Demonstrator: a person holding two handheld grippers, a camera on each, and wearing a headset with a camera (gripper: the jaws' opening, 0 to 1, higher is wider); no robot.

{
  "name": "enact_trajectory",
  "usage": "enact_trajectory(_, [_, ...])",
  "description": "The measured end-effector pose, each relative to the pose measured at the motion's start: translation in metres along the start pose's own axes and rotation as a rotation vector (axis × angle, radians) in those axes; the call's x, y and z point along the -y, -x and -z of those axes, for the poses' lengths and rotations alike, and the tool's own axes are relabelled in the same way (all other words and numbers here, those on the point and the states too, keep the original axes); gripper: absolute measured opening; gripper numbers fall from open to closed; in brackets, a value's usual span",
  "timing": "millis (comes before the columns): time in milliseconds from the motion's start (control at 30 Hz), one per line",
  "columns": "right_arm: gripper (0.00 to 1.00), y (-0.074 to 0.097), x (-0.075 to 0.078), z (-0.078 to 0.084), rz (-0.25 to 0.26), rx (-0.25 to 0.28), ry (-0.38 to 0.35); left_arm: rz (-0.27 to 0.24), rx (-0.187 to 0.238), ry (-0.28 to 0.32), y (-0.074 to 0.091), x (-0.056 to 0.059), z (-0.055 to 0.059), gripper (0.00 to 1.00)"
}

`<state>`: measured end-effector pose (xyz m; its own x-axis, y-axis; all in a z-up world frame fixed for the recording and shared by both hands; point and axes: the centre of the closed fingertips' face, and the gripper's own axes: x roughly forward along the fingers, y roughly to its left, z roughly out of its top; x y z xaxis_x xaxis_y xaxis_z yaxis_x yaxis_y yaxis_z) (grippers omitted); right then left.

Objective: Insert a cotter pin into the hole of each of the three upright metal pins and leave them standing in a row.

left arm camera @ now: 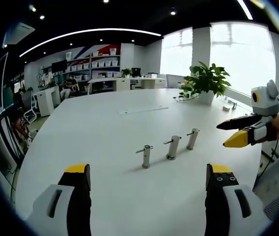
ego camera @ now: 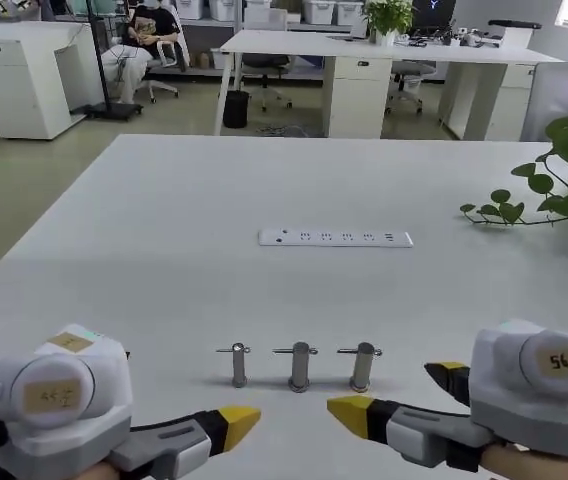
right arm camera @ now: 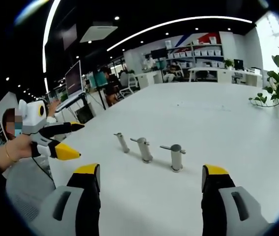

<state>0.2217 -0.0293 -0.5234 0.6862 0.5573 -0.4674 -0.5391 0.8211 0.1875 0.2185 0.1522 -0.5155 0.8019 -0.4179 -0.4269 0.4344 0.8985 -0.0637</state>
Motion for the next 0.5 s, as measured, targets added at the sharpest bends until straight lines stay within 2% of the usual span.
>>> enact_trajectory(500, [0.8,-0.003,-0.0052,-0.0017,-0.009,0.002,-0.004,0.005,-0.01,-0.008,0.0003,-0.0012,0.0009,0.96])
